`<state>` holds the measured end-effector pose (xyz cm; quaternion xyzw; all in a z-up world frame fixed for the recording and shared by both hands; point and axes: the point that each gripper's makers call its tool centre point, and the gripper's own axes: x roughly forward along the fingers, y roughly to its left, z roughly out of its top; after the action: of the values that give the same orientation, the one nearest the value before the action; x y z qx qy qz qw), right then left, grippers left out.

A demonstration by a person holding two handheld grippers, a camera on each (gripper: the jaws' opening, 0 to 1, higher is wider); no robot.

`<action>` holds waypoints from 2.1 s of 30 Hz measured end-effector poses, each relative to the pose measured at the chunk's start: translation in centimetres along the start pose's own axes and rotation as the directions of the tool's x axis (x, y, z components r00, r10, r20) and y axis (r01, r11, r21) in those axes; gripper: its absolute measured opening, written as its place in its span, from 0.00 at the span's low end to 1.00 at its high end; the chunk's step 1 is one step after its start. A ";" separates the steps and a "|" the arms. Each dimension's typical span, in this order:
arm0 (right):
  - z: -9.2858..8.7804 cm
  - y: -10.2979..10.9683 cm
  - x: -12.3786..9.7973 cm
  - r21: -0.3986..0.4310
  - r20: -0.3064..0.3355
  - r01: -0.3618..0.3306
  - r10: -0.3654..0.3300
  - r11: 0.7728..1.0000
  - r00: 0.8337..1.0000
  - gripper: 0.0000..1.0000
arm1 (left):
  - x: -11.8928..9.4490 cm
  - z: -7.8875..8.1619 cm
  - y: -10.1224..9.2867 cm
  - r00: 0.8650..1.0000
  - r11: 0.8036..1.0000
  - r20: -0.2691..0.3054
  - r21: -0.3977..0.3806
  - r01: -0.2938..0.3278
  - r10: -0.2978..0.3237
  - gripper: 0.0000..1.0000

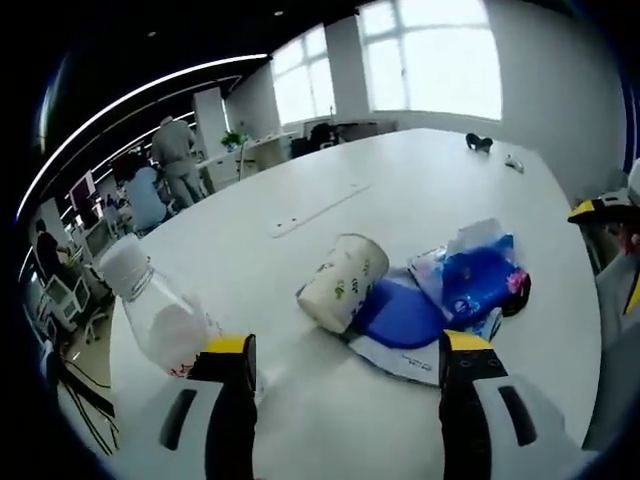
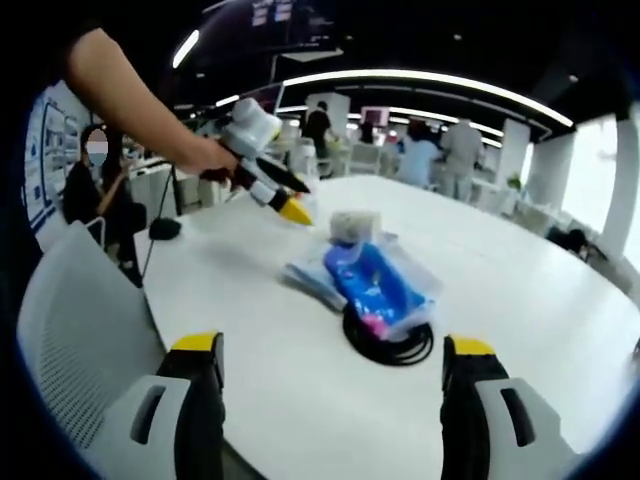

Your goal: Arrange the tabletop items into an orderly group along one side of the table until the central work area is clear of visible clutter.

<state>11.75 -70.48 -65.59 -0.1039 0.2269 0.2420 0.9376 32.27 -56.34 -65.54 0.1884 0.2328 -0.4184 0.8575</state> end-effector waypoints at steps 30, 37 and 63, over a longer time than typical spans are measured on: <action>1.7 -0.4 -0.8 0.065 0.085 -0.001 -0.004 0.998 0.996 0.90 | 4.5 3.3 0.3 0.998 0.991 -0.024 0.117 0.061 -0.059 0.70; 2.1 -0.1 -0.8 0.057 0.097 -0.013 0.007 0.998 0.995 0.90 | 6.2 3.1 0.1 0.997 0.990 -0.043 0.125 0.070 -0.065 0.69; 1.8 -0.5 -0.8 0.080 0.081 0.001 -0.007 0.997 0.997 0.86 | 10.6 1.7 -1.4 0.973 0.956 -0.205 0.248 0.156 -0.105 0.58</action>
<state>12.02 -70.76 -63.60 -0.0566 0.1977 0.2349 0.9500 37.32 -64.73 -70.21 0.3235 0.2680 -0.4815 0.7692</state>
